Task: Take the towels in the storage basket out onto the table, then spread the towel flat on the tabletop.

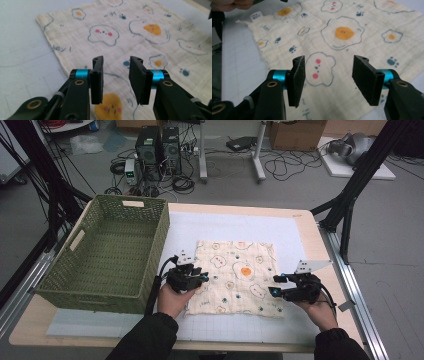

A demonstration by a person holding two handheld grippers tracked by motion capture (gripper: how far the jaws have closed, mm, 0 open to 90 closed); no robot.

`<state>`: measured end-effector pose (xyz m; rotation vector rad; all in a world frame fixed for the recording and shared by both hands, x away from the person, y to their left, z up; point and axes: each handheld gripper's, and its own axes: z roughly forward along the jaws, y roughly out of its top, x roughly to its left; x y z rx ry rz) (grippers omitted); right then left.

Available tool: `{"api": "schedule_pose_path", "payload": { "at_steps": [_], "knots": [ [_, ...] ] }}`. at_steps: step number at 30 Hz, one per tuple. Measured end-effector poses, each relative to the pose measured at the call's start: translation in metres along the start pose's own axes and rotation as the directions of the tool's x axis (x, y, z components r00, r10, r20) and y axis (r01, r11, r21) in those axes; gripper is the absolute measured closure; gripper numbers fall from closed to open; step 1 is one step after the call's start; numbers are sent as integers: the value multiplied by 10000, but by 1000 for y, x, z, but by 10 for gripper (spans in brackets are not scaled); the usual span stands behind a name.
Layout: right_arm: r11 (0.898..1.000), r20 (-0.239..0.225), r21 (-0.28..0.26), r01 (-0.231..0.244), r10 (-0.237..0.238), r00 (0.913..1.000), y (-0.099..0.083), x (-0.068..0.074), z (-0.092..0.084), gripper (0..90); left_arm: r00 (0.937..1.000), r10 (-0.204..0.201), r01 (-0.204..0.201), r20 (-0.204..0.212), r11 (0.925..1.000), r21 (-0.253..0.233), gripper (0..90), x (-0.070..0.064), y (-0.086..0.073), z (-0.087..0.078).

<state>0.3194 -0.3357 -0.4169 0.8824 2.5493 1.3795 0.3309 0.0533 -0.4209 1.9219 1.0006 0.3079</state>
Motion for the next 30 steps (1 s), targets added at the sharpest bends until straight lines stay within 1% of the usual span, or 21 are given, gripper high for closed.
{"api": "schedule_pose_path", "payload": {
  "at_steps": [2,4,5,7,9,11,14,15,17,18,19,20,22,23,25,28,30],
  "knots": [
    [9999,84,-109,-46,47,10000,4,-2,4,407,10000,-46,46,-1,10000,-33,625,0,5,1],
    [10000,232,-38,30,-29,9997,8,-5,7,395,9998,-173,174,75,9998,-127,619,1,8,1],
    [10000,312,-26,33,-32,9995,9,-6,9,394,9998,-170,171,67,9998,-75,614,1,9,1],
    [9998,232,-159,-98,101,9997,10,-9,13,394,9998,-168,169,43,9998,-95,609,1,11,3],
    [10000,418,-4,-91,91,9991,11,-10,15,391,9998,-170,170,51,9999,-33,609,1,13,5],
    [9998,412,-81,-176,179,9990,11,-12,17,394,9999,-144,144,2,9999,-39,609,1,15,7],
    [9999,562,54,-112,109,9984,11,-15,21,408,9999,-124,125,-8,9998,120,609,1,14,10],
    [9998,546,125,-124,117,9984,11,-15,22,420,9999,-85,87,-77,9997,247,609,1,13,11],
    [9986,668,532,-14,-21,9978,10,-16,26,419,9999,-78,80,-89,9995,293,603,1,13,12],
    [9980,662,625,-10,-31,9978,10,-16,27,418,9999,-6,10,-105,9995,325,601,1,13,11],
    [9970,629,774,-20,-29,9980,9,-16,29,420,9999,-14,18,-105,9995,316,601,1,13,12],
    [9961,617,880,75,-130,9980,9,-15,30,427,9999,-64,68,-91,9993,357,601,1,12,12],
    [9930,719,1168,189,-274,9970,7,-15,33,425,9999,32,-24,-146,9985,550,597,1,11,13],
    [9916,688,1285,135,-225,9974,5,-14,33,425,9999,52,-42,-159,9981,614,596,1,11,14],
    [9906,708,1359,183,-282,9971,5,-13,32,425,9997,143,-128,-200,9973,723,593,2,10,15],
    [9907,676,1333,259,-352,9971,3,-12,29,452,9995,124,-97,-303,9960,886,590,4,9,16],
    [9892,685,1440,268,-370,9970,2,-11,29,452,9991,124,-80,-410,9943,1060,590,6,8,18]
  ]
}}
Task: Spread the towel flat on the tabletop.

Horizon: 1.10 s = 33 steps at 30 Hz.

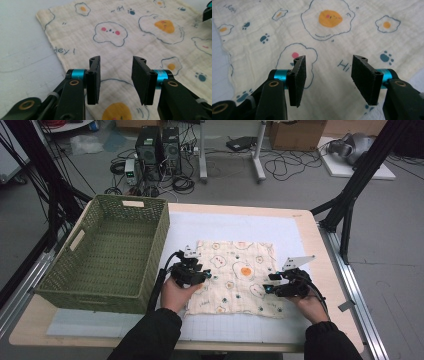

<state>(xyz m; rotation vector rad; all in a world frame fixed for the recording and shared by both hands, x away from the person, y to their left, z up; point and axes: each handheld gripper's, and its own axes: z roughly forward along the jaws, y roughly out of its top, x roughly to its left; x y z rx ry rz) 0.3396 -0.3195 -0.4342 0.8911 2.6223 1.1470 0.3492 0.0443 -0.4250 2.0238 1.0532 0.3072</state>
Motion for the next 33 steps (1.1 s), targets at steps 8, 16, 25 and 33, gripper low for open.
{"api": "schedule_pose_path", "payload": {
  "at_steps": [8,16,25,33],
  "knots": [
    [9979,242,444,477,-488,9985,-6,8,2,737,9996,44,-24,-292,9977,683,632,3,-4,9],
    [9992,-6,305,246,-246,9997,-13,12,-2,864,9953,661,-597,-707,9943,883,850,4,-10,7],
    [9997,-244,210,90,-85,9997,-20,23,-11,701,9960,859,-842,-235,9943,646,737,-5,-18,-9],
    [9983,-1231,73,583,-570,9908,-17,34,-3,592,9915,1230,-1262,425,9886,826,825,-15,-28,-8]
  ]
}}
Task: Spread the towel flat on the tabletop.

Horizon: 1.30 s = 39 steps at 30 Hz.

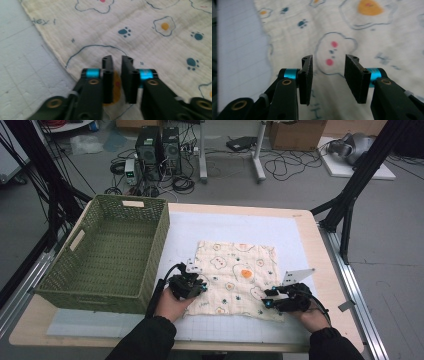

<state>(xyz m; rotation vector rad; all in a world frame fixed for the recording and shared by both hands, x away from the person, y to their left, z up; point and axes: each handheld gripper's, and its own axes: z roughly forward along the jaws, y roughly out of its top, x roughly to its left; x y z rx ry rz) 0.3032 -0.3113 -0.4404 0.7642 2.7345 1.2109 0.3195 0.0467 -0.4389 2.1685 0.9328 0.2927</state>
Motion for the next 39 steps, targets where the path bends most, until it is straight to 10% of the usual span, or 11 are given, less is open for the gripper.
{"api": "schedule_pose_path", "payload": {
  "at_steps": [5,10,17,39],
  "knots": [
    [9990,111,164,408,-409,9991,1,2,5,865,9999,-99,100,-61,10000,3,892,-2,-5,-4],
    [9973,-474,379,624,-606,9970,0,5,2,876,9994,-309,310,156,9995,-115,889,-1,-12,-12],
    [9976,335,-589,-354,375,9987,11,-15,-12,503,9975,-677,695,208,9924,-1013,656,6,0,-11],
    [9919,1041,-935,-856,952,9900,67,-80,-24,418,9926,-1214,1184,-94,9801,-1594,636,32,72,10]
  ]
}}
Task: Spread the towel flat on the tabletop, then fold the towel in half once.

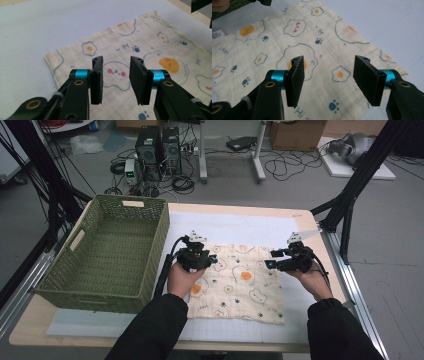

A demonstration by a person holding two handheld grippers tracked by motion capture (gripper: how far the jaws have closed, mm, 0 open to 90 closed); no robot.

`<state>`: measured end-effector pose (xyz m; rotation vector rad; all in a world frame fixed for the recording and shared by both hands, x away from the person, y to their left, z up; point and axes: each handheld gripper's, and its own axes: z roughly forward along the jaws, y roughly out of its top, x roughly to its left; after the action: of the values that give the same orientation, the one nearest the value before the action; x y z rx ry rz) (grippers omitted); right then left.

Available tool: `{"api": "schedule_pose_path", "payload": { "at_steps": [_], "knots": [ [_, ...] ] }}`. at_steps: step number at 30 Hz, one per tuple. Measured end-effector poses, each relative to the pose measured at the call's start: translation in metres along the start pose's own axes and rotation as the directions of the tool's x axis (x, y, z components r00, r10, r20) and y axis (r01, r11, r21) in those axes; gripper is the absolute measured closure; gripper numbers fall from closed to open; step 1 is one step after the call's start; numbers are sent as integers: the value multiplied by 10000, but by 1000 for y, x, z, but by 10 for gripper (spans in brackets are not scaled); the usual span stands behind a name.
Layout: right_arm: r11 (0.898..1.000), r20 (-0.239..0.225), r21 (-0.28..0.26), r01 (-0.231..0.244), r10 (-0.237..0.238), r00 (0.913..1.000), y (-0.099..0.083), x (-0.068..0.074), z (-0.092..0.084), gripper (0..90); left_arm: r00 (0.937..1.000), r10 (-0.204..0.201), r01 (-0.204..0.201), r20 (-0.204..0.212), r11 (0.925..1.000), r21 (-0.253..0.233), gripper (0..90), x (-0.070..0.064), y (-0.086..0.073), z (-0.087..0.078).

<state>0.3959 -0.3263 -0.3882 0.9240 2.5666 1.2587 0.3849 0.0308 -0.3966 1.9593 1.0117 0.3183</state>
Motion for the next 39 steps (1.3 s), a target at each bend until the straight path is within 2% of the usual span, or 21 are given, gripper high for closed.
{"api": "schedule_pose_path", "payload": {
  "at_steps": [2,4,7,9,11,14,17,18,21,22,24,25,27,28,31,32,33,34,35,37,39],
  "knots": [
    [10000,81,48,-59,58,10000,2,-4,1,418,9997,-59,60,-237,10000,36,631,5,4,1],
    [9998,176,-18,-186,186,9997,3,-10,2,418,9990,-302,300,-336,9995,-70,622,9,4,3],
    [9991,299,-80,-425,427,9986,3,-17,5,425,9980,-231,254,-596,9990,376,614,14,0,9],
    [9980,341,79,-624,621,9975,1,-22,10,422,9964,-420,455,-739,9979,469,572,18,-3,14],
    [9972,391,257,-706,696,9968,-2,-25,13,425,9943,-345,409,-1004,9973,617,537,19,-6,17],
    [9962,570,296,-824,806,9951,-6,-27,17,439,9917,-556,624,-1157,9965,559,557,22,-14,21],
    [9939,832,422,-1019,982,9917,-13,-31,23,450,9877,-351,517,-1524,9930,1066,589,26,-21,27],
    [9931,961,494,-1068,1017,9902,-16,-33,25,450,9871,-438,608,-1542,9923,1075,595,28,-23,28],
    [9884,1123,683,-1356,1275,9855,-24,-37,32,455,9738,-582,823,-2197,9913,1022,600,31,-27,31],
    [9866,1284,821,-1409,1298,9832,-26,-39,34,470,9736,-667,884,-2184,9919,912,606,33,-27,31],
    [9869,1493,761,-1425,1300,9802,-27,-40,35,498,9672,-769,991,-2422,9918,805,622,33,-26,31],
    [9880,1774,716,-1367,1223,9765,-26,-39,35,502,9665,-821,1039,-2432,9915,781,625,34,-27,32],
    [9885,2322,684,-1349,1158,9658,-25,-39,36,523,9640,-600,828,-2589,9935,783,650,32,-27,33],
    [9878,2445,788,-1345,1117,9632,-26,-41,37,552,9634,-570,799,-2620,9938,778,667,32,-27,33],
    [9865,2628,876,-1381,1109,9585,-26,-40,39,627,9688,-527,730,-2420,9944,759,771,31,-27,34],
    [9868,2535,880,-1360,1098,9611,-26,-39,39,757,9699,-388,587,-2403,9954,762,808,29,-27,35],
    [9872,2073,909,-1314,1103,9720,-26,-38,39,860,9706,-195,396,-2401,9961,791,838,27,-27,35],
    [9899,2071,967,-1038,820,9749,-26,-35,40,862,9707,-94,303,-2399,9960,839,855,27,-27,35],
    [9902,2123,983,-995,769,9742,-26,-33,40,863,9724,-160,361,-2326,9959,824,862,27,-27,34],
    [9878,1884,944,-1237,1043,9765,-26,-34,38,864,9748,-446,641,-2188,9945,831,873,29,-27,32],
    [9870,1700,913,-1324,1155,9786,-28,-35,35,864,9764,-400,577,-2121,9953,779,874,28,-27,30]
  ]
}}
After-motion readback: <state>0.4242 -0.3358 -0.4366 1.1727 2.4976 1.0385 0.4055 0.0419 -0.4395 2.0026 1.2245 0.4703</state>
